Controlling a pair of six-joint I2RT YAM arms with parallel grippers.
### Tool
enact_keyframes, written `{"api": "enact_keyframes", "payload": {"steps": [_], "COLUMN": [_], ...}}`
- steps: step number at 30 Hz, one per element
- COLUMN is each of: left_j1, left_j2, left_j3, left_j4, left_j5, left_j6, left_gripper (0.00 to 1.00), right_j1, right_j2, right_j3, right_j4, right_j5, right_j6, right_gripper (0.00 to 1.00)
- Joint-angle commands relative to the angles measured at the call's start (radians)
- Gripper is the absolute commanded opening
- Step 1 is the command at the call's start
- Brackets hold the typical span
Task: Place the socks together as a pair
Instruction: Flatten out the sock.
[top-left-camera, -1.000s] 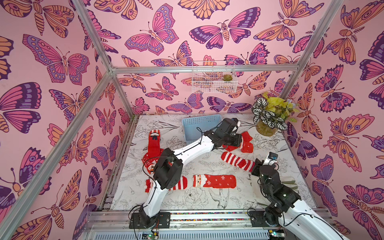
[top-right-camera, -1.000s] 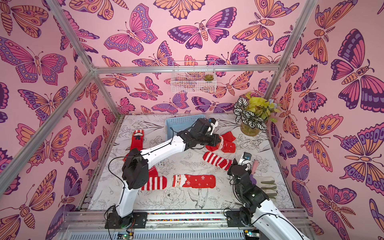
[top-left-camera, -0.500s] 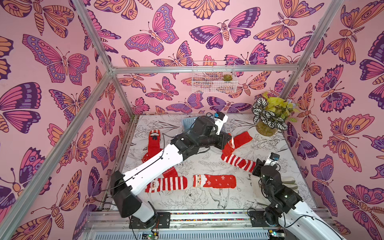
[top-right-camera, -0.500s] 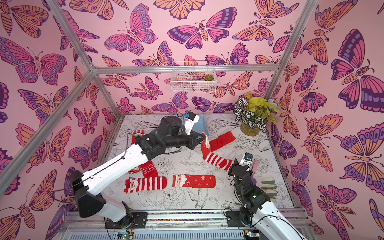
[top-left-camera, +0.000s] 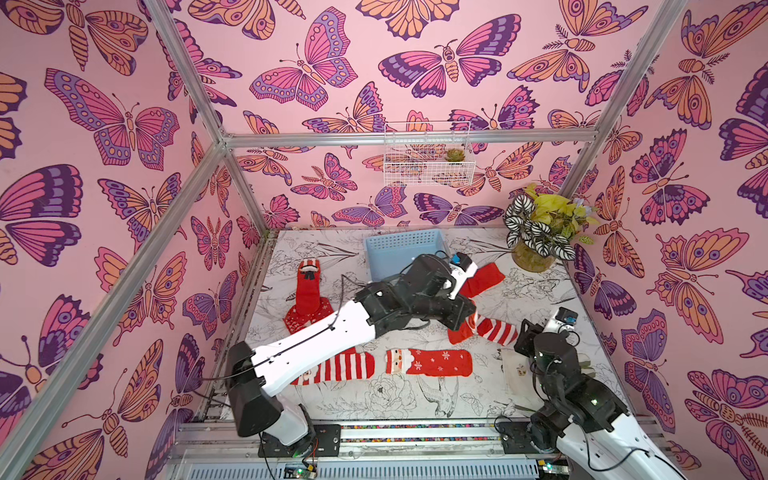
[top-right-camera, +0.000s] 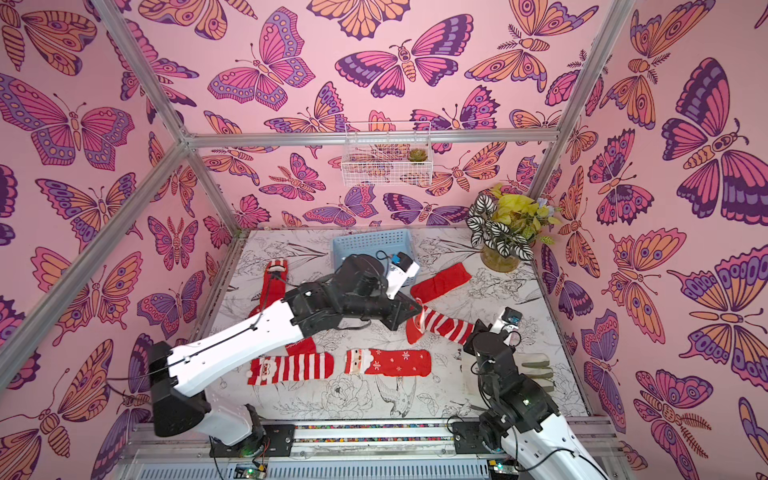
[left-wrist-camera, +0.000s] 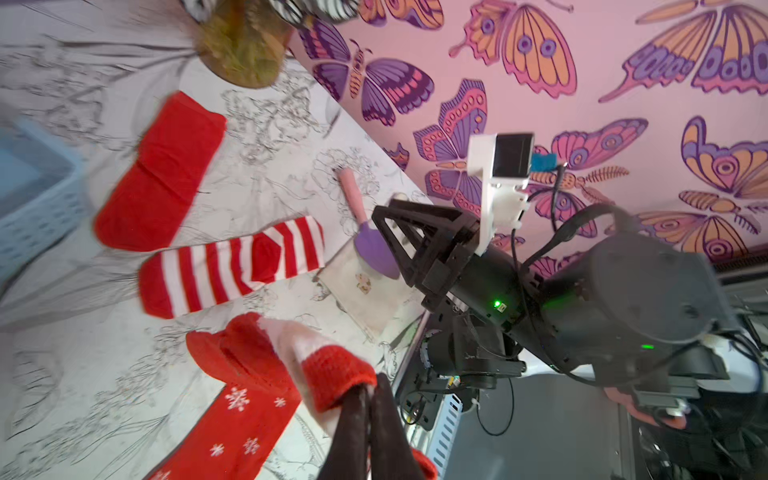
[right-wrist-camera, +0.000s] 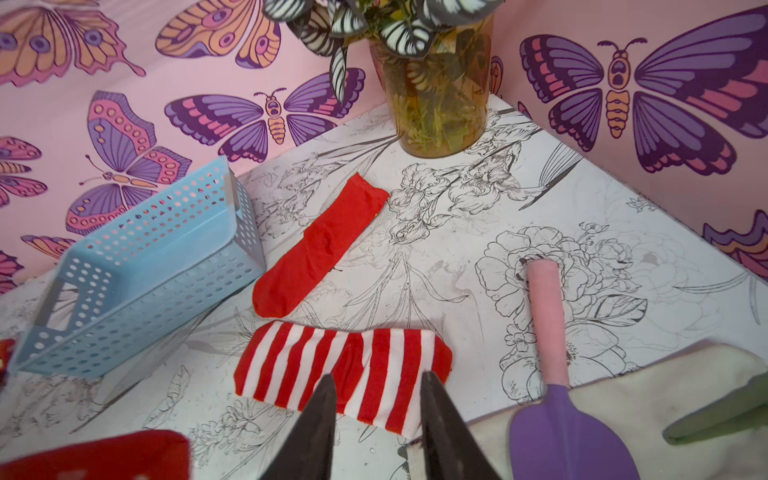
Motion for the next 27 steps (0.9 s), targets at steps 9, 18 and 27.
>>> {"api": "enact_keyframes", "payload": {"steps": [9, 18, 27], "left_j1": [0.026, 0.146, 0.149], "left_j2": [-0.162, -0.148, -0.152], "left_j3": [-0.389, -0.670, -0.683], "left_j4": [0.132, 0.160, 0.143], "left_j5": [-0.069, 0.007, -0.079], "left_j6": [-0.083, -0.123, -0.079], "left_gripper": [0.00, 0.00, 0.00], "right_j1": [-0.007, -0.007, -0.008], "right_j2": [-0.098, 0.172, 0.510], "right_j3": [0.036, -0.060, -0.086], "right_j4": [-0.178, -0.021, 0.143], "right_j5": [-0.006, -0.246, -0.406], "right_j6": [0.083, 0.149, 0.166], "right_gripper": [0.38, 0.41, 0.43]}}
